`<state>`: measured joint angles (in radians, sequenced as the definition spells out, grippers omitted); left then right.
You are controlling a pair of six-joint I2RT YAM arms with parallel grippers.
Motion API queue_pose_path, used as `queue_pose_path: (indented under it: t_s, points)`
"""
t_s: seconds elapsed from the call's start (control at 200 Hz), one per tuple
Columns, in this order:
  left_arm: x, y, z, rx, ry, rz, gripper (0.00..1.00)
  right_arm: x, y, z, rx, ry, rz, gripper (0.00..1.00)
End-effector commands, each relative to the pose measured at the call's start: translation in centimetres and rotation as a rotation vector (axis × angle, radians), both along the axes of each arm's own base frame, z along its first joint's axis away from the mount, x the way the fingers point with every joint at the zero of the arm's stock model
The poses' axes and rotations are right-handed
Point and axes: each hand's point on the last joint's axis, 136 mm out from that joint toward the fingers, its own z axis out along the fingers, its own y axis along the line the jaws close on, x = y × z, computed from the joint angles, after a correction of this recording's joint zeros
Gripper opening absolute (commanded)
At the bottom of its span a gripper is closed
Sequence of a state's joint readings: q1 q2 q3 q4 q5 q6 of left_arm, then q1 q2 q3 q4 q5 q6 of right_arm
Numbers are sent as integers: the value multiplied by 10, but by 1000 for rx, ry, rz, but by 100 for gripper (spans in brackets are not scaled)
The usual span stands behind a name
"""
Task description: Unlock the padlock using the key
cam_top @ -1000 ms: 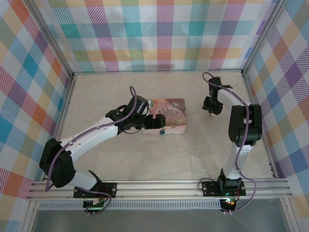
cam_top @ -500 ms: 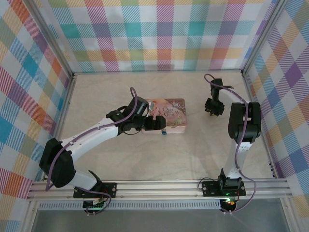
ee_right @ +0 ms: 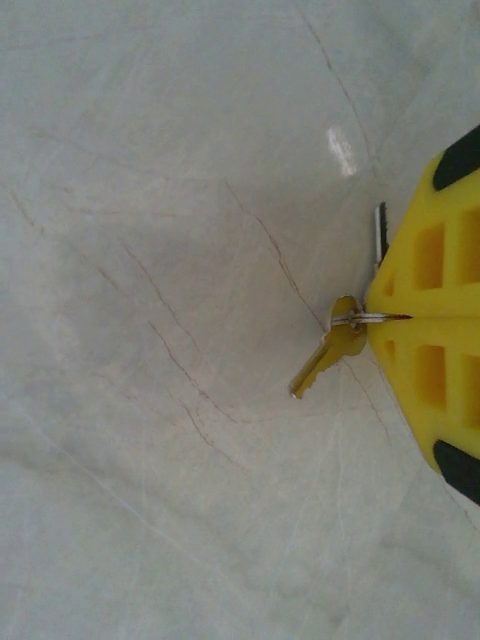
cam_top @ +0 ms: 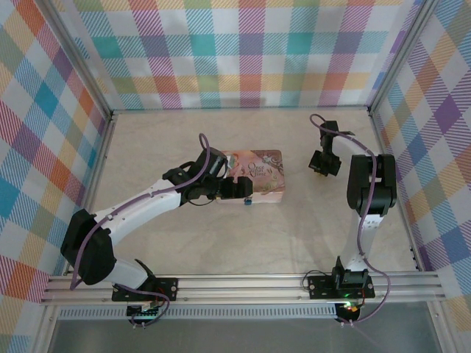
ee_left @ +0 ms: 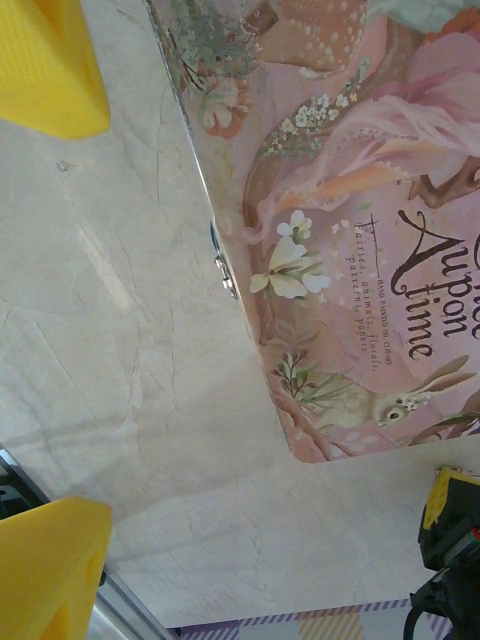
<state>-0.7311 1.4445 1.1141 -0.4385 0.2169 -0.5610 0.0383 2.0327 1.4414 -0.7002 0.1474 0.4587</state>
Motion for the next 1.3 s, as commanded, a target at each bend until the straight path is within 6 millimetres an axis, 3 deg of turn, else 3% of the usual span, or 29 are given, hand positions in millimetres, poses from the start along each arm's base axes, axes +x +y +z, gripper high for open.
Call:
queue_pose_path:
  t_s: [0.0,0.145,0.315,0.48,0.665,0.865,1.08,1.295]
  points:
    - [-4,-3,-5,-7,11,-5,92,-8,1,-7,22,33,1,0]
    - [-5,0,-6,1,6,2,92,-8,1,8,23,-19,7,0]
    - [0,4,-1,10,-22,25,92,-12,7,53,47,-142,37,0]
    - [11,9,12,2,-57,49,93,-21,27,103,105,-275,108,0]
    - [30,18,37,-54,-91,94,93,-37,77,166,187,-461,306,0]
    - [48,30,79,-182,-129,126,91,-76,147,231,273,-694,631,0]
    - [48,36,113,-221,-215,110,82,-126,204,262,362,-813,908,0]
    - [34,20,141,-344,-244,17,73,-157,235,269,423,-844,1044,0]
